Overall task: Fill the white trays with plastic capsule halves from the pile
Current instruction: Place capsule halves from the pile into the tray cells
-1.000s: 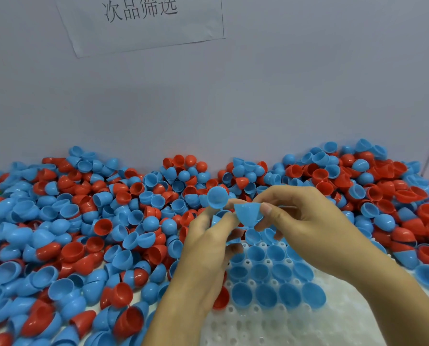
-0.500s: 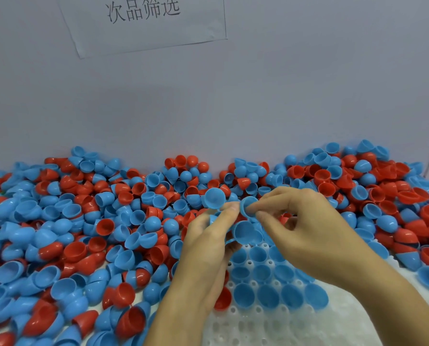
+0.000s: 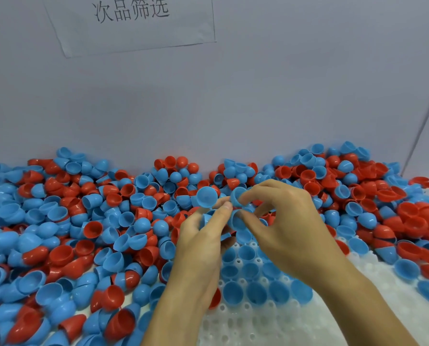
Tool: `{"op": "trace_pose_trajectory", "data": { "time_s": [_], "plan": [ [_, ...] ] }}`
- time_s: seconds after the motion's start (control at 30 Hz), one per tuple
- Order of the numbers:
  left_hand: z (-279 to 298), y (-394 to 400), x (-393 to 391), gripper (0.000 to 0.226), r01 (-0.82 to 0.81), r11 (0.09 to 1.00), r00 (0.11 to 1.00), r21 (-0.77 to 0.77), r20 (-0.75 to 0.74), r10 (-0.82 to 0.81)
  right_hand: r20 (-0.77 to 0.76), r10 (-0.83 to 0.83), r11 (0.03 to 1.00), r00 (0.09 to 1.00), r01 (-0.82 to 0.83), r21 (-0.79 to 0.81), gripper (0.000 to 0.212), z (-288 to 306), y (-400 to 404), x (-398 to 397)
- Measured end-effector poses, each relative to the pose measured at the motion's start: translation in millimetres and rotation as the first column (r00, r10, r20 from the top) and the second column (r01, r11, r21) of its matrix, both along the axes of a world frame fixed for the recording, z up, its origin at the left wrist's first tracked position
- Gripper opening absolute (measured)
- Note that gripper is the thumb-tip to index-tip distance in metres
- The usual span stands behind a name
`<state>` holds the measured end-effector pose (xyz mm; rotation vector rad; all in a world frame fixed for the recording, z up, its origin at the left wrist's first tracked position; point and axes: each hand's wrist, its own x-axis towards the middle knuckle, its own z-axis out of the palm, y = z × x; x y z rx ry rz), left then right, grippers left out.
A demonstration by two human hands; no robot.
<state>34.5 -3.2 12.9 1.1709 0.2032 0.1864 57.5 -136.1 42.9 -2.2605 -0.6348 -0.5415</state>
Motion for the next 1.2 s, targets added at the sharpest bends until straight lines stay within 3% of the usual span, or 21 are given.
{"op": "trace_pose_trajectory", "data": {
  "time_s": [0.1,0.33,0.53,0.73,1.03,1.2],
  "plan": [
    [2,-3,0,0.017,0.012,1.000,1.000,-0.003,0.012,-0.012,0.000,-0.035,0.999,0.999,0.035,0.011,0.015,7,-7,0],
    [4,-9,-2,0.016,0.049,0.999,0.999,0.011,0.014,-0.049,-0.179,-0.174,0.969,0.968,0.137,-0.204,0.012,19,-57,10],
    [2,-5,-1,0.015,0.024,1.000,1.000,-0.007,-0.002,-0.025,-0.271,-0.212,0.943,0.939,0.123,-0.310,0.017,28,-74,19],
    [3,-7,-1,0.017,0.037,0.999,0.999,-0.013,0.002,-0.037,-0.268,-0.241,0.926,0.933,0.138,-0.352,0.014,49,-87,18],
    [3,-10,-2,0.030,0.056,0.998,0.998,-0.031,0.012,-0.056,-0.424,-0.250,0.952,0.870,0.140,-0.274,0.009,4,-99,-9],
    [0,-13,0,0.017,0.057,0.998,0.998,0.010,-0.007,-0.057,-0.436,-0.247,0.953,0.866,0.135,-0.272,0.012,7,-100,-6]
  ]
}}
